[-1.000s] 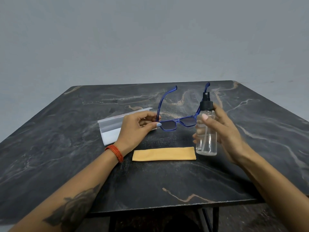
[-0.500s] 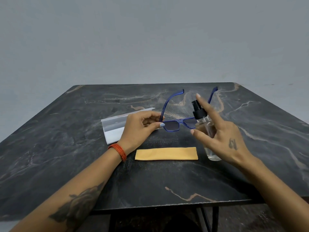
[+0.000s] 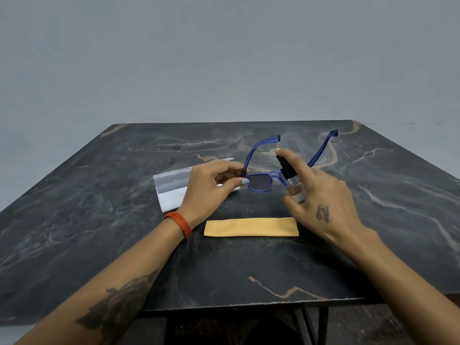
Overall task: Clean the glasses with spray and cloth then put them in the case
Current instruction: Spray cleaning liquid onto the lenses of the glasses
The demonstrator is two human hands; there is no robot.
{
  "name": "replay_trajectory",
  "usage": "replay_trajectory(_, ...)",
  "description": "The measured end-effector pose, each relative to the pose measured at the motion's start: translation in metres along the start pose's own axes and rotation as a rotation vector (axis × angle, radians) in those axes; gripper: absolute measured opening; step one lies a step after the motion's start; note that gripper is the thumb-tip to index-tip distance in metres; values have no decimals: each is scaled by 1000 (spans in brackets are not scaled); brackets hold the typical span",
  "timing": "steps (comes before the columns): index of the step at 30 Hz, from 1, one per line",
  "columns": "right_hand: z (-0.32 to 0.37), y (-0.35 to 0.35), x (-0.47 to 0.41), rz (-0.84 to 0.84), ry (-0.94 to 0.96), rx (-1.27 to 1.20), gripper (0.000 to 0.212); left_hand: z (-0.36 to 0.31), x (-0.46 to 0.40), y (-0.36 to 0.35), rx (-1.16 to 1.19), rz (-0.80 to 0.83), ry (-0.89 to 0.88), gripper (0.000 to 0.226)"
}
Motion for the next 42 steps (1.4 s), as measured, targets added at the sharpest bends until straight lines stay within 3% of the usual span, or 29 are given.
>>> replay_trajectory(10,1,-1,9,-94,6,29,76,-8,2,-1,-7,-19,-104,19)
replay_trajectory(14,3,5,11,-149,-8,28,87,-10,4,-1,-42,-27,-154,19)
replay_trajectory(17,3,4,12,-118,-22,65,90,-11,4,0,-68,-40,-186,18)
replay_trajectory(25,0,1,16,-154,-27,86,68,-13,6,-3,-112,-49,-266,17)
replay_trajectory(42,1,-3,12,-75,-60,139,74,-14,7,-8,-108,-42,-271,14)
Point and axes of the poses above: each hand's wrist, its own x-axis away from the middle knuckle, its own y-axis out of the back of the hand, z = x × y, the point moved 5 cm from there along -x, towards the middle knuckle, and after that the axes turned 8 degrees about x, right-handed, at the moved point
